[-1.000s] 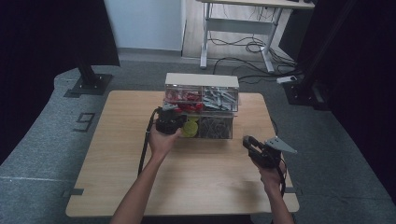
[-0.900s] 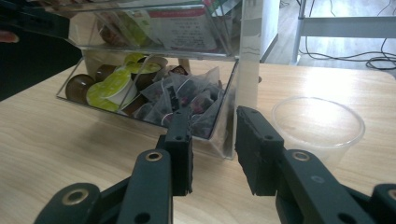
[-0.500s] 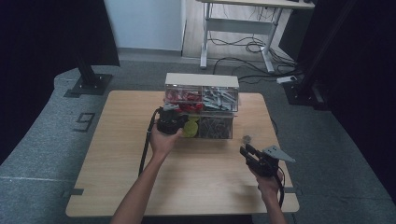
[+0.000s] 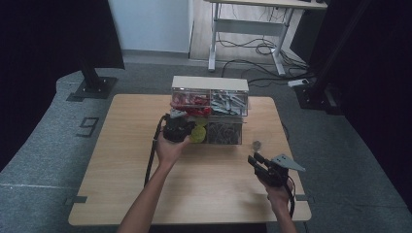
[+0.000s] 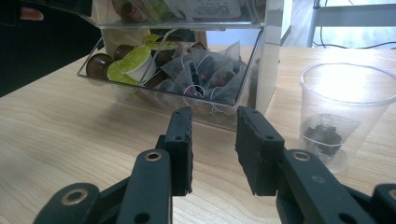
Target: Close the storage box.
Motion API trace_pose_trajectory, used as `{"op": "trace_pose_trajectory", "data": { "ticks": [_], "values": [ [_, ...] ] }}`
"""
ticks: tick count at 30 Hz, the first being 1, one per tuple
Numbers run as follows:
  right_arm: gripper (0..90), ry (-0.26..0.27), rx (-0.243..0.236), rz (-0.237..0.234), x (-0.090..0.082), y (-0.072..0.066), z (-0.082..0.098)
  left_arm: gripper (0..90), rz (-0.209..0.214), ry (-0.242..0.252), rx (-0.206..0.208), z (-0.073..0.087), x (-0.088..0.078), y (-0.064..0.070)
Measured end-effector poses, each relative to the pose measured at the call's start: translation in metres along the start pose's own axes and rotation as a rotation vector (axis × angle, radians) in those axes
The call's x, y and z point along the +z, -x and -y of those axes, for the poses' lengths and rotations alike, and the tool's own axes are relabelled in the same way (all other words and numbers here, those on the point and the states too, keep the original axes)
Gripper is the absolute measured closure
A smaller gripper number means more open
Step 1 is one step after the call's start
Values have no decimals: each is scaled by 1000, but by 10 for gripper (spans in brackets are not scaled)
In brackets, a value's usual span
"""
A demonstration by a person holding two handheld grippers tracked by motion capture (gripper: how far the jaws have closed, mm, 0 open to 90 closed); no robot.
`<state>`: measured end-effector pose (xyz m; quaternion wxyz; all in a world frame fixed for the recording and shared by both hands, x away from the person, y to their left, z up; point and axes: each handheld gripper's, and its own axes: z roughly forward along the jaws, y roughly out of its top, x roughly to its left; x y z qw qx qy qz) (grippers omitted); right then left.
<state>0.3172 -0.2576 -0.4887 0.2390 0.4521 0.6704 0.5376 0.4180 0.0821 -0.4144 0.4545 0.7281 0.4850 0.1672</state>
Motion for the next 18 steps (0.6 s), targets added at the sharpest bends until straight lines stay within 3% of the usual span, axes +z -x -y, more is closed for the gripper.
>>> {"op": "trace_pose_trajectory", "data": {
  "ticks": [4, 18],
  "values": [
    [660, -6, -4, -4, 2, 0, 2, 900, -10, -2, -1, 3, 0, -1],
    [660, -26, 7, 2, 2, 3, 9, 900, 13, -19, -13, 16, 3, -1]
  ]
}}
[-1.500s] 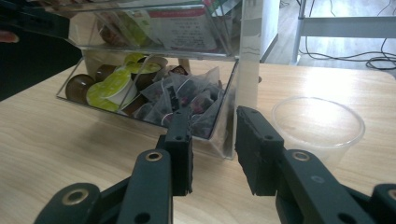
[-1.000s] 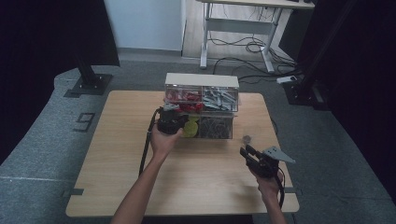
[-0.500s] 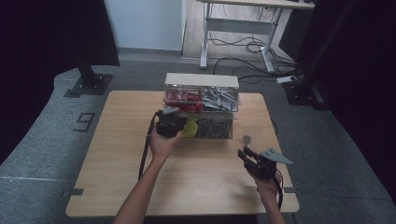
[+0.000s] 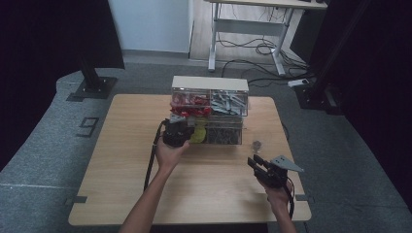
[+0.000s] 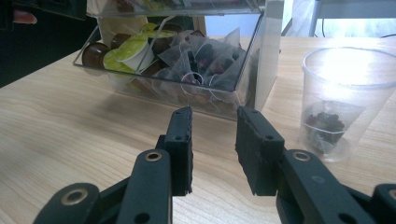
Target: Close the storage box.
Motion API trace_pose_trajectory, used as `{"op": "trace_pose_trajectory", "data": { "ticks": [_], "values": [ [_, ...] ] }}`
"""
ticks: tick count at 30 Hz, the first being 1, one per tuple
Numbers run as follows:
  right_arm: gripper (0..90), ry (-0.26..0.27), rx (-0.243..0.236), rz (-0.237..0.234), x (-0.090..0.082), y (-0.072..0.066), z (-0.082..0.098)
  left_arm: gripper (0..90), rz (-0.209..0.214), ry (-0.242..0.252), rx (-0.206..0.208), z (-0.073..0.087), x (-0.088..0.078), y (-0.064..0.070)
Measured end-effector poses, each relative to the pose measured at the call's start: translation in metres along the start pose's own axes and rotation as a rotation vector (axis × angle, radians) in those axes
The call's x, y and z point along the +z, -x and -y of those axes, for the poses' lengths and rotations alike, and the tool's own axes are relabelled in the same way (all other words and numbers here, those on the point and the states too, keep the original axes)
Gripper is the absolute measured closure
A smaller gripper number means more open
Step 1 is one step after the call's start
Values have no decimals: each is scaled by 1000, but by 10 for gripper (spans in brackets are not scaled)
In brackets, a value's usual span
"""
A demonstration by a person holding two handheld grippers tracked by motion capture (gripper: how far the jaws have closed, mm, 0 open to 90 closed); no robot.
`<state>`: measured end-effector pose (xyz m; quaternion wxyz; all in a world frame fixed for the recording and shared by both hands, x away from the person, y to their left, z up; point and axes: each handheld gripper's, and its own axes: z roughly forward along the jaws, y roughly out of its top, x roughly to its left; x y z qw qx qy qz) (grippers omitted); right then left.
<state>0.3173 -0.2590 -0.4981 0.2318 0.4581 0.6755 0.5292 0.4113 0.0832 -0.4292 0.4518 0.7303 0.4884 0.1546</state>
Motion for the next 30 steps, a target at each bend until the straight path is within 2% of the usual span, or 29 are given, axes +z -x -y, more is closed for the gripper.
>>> {"op": "trace_pose_trajectory", "data": {
  "ticks": [13, 30],
  "values": [
    [652, -7, 5, -2, 0, 1, 3, 900, 7, -10, -9, 11, 0, 1],
    [644, -14, 5, 6, 0, 4, 5, 900, 12, -36, -23, 33, 7, -2]
  ]
}}
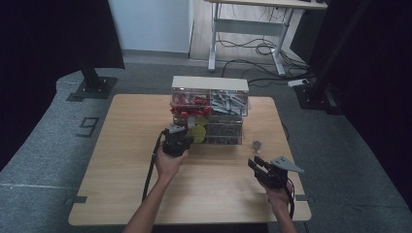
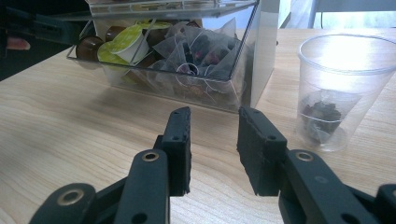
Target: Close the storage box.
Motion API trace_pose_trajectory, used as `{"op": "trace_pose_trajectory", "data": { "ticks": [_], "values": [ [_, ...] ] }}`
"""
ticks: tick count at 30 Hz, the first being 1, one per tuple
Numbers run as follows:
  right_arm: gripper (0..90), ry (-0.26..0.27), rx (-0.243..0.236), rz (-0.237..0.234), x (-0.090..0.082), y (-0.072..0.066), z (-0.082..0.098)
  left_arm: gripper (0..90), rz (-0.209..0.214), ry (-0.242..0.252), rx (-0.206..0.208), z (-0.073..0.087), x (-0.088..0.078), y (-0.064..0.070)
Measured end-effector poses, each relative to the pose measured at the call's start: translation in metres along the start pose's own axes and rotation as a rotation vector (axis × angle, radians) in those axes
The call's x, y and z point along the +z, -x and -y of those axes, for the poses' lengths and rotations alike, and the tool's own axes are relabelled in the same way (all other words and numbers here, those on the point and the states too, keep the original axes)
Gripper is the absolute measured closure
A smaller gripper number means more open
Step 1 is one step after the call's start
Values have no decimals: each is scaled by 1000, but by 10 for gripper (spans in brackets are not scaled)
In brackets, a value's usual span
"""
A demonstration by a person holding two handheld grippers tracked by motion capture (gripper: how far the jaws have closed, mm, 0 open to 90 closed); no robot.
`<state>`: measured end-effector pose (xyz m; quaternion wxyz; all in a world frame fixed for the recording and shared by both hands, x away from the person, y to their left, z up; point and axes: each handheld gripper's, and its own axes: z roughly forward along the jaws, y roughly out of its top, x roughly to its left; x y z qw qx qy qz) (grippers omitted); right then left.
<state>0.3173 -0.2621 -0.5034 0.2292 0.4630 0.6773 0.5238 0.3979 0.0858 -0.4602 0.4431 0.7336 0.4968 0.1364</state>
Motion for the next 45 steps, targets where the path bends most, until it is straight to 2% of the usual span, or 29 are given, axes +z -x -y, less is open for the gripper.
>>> {"op": "trace_pose_trajectory", "data": {
  "ticks": [26, 29, 31, 39, 45],
  "values": [
    [622, -13, 4, 9, 2, 1, 3, 900, 14, -61, -32, 22, 17, -8],
    [622, -16, 3, 10, 1, 1, 4, 900, 25, -71, -49, 24, 20, -10],
    [622, -13, 2, 10, 1, 1, 4, 900, 25, -61, -53, 25, 20, -12],
    [619, -17, 4, 10, 2, 2, 4, 891, 15, -53, -30, 27, 18, -9],
    [592, -24, -2, 18, 3, 1, 6, 812, 8, -47, 1, 34, 18, -12]
  ]
}}
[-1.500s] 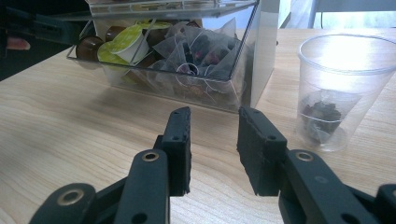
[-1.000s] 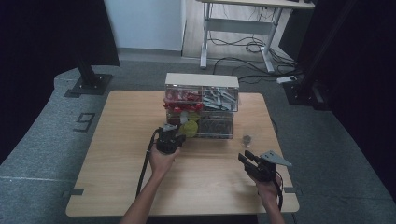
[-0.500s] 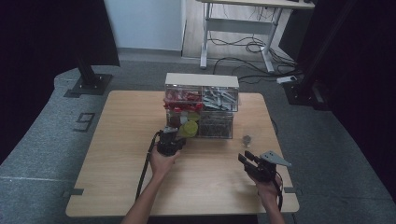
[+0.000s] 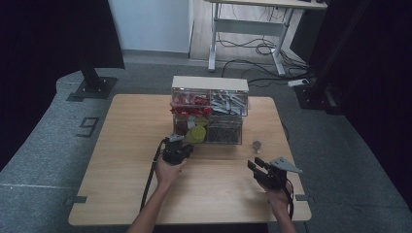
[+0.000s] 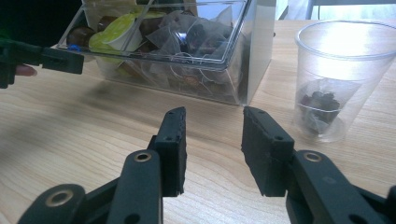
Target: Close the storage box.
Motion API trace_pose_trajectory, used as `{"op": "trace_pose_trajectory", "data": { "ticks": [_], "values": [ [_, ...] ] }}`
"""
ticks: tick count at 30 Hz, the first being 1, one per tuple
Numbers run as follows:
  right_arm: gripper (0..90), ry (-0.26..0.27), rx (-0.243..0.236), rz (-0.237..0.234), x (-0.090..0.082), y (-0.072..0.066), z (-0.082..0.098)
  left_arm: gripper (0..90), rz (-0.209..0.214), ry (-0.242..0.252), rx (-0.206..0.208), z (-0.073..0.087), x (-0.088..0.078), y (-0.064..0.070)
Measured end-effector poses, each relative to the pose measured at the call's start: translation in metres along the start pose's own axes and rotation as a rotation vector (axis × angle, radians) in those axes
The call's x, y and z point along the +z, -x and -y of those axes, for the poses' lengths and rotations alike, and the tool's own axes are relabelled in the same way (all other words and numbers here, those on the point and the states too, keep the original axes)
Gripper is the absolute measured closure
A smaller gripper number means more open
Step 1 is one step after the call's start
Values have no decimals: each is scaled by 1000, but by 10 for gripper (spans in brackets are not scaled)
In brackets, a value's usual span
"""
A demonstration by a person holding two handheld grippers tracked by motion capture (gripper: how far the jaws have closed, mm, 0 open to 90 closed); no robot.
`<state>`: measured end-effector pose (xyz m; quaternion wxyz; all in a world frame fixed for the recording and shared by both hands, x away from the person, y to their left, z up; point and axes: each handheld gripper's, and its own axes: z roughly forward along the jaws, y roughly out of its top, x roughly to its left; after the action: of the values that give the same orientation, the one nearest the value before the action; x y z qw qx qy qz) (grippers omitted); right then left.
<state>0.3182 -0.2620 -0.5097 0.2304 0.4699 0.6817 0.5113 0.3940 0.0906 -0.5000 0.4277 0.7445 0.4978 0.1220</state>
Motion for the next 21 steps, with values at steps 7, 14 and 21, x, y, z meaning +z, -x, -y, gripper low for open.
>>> {"op": "trace_pose_trajectory", "data": {
  "ticks": [7, 14, 21],
  "values": [
    [564, -11, 18, -14, 3, 1, 2, 640, 22, 9, 40, 7, -7, 0],
    [503, -24, 4, -23, 5, -2, 5, 561, 34, 10, 49, 20, -18, 0],
    [441, -19, -3, -18, -1, 1, 6, 537, 28, 11, 80, 41, -37, -5]
  ]
}}
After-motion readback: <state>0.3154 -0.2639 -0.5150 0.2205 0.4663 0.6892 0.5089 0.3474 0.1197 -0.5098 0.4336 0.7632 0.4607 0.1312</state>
